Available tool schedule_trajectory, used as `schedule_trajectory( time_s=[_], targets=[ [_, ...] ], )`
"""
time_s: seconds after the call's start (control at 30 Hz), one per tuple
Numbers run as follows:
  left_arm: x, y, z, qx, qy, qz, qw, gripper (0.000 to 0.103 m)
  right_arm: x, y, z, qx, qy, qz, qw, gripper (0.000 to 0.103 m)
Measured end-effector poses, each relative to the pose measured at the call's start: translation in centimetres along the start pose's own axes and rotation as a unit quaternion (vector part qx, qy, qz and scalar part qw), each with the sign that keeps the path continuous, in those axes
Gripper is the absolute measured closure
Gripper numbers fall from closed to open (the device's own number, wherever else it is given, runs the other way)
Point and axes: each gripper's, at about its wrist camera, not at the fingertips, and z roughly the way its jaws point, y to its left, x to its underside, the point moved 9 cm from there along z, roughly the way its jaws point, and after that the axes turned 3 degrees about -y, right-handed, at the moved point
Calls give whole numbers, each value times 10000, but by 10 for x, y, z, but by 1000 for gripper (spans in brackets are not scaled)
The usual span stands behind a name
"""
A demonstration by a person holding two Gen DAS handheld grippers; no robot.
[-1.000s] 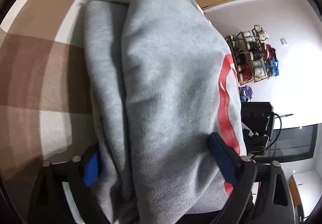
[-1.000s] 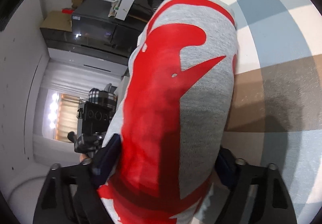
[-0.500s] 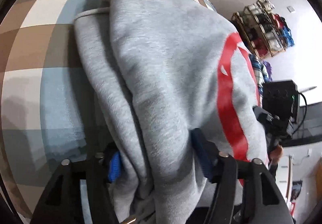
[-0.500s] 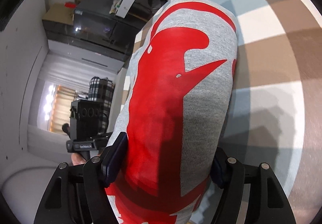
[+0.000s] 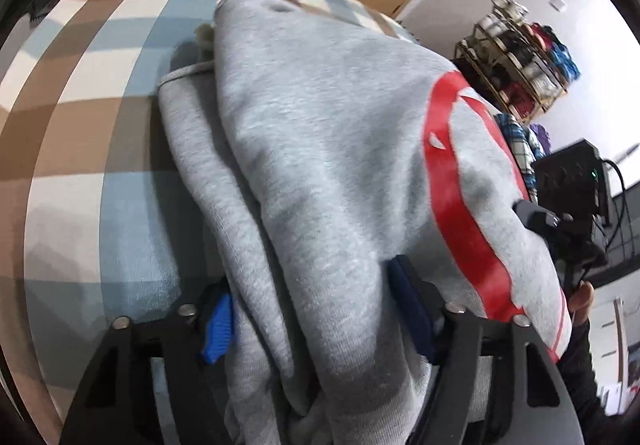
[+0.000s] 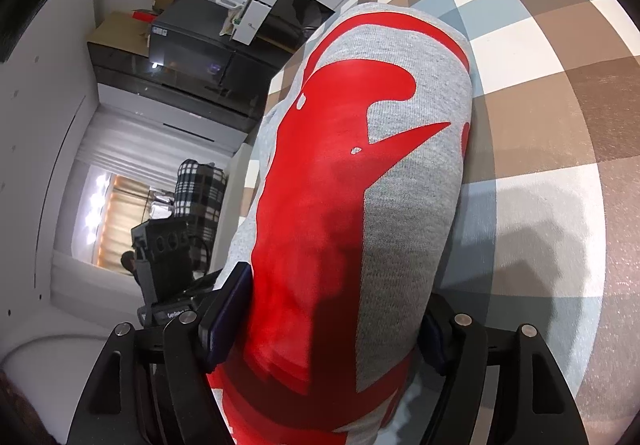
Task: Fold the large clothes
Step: 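Lift the hoodie bundle off the bed with both grippers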
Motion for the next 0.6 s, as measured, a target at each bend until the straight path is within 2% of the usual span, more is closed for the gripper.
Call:
schedule_trajectory(
  time_s=[0.07,0.17,0.2,0.43,0.6],
  targets=[
    [-6,-12,6,46,-5,72,10000,55,-1,-2,1,-68,-6,2,10000,28],
    [-14,-11,9,198,61,-1,9998,67,-1,-7,1,-133,-10,17,9999,25],
    [-14,-10,8,256,83,-36,9996,68,-1,-9,2,-146,-13,40,9999,24],
    [-11,-11,7,345,117,-135,9992,67,-2,-12,3,-147,-53,61,9999,23],
    [-8,-8,8,468,201,-311,9982,54,-1,-11,4,-146,-74,132,9998,23]
  ],
)
